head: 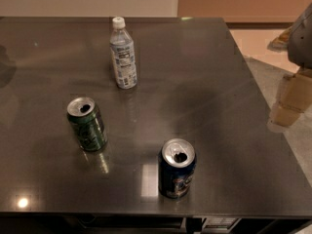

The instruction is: Move pepsi can near blue plastic bottle

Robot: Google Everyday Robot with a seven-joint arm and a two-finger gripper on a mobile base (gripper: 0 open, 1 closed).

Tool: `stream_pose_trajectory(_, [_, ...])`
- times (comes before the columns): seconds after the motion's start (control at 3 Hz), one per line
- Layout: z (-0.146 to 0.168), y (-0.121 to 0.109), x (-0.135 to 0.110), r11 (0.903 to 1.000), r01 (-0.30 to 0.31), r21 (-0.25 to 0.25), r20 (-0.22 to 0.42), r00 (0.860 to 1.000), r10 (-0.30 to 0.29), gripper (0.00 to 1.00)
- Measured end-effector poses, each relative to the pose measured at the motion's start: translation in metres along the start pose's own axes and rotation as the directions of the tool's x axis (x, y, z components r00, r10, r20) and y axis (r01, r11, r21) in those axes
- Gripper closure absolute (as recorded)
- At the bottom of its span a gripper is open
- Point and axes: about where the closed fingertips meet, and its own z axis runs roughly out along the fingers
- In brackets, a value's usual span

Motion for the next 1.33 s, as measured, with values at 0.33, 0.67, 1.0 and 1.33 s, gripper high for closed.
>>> stream_pose_trajectory(0.33, [0.000,0.000,0.000,1.0000,0.000,0.000,0.000,1.000,0.000,0.00])
stream_pose_trajectory(0.67, [0.004,-0.006,-0.009,1.0000,0.003,-0.008,0.035,0.999,-0.003,0.00])
stream_pose_trajectory(1.0, [0.017,-0.004,-0.024,0.9983,0.033,-0.049,0.130,0.991,-0.027,0.00])
stream_pose_trajectory(1.33, [0.032,0.014,-0.044,0.9877,0.095,-0.124,0.269,0.961,-0.059,0.00])
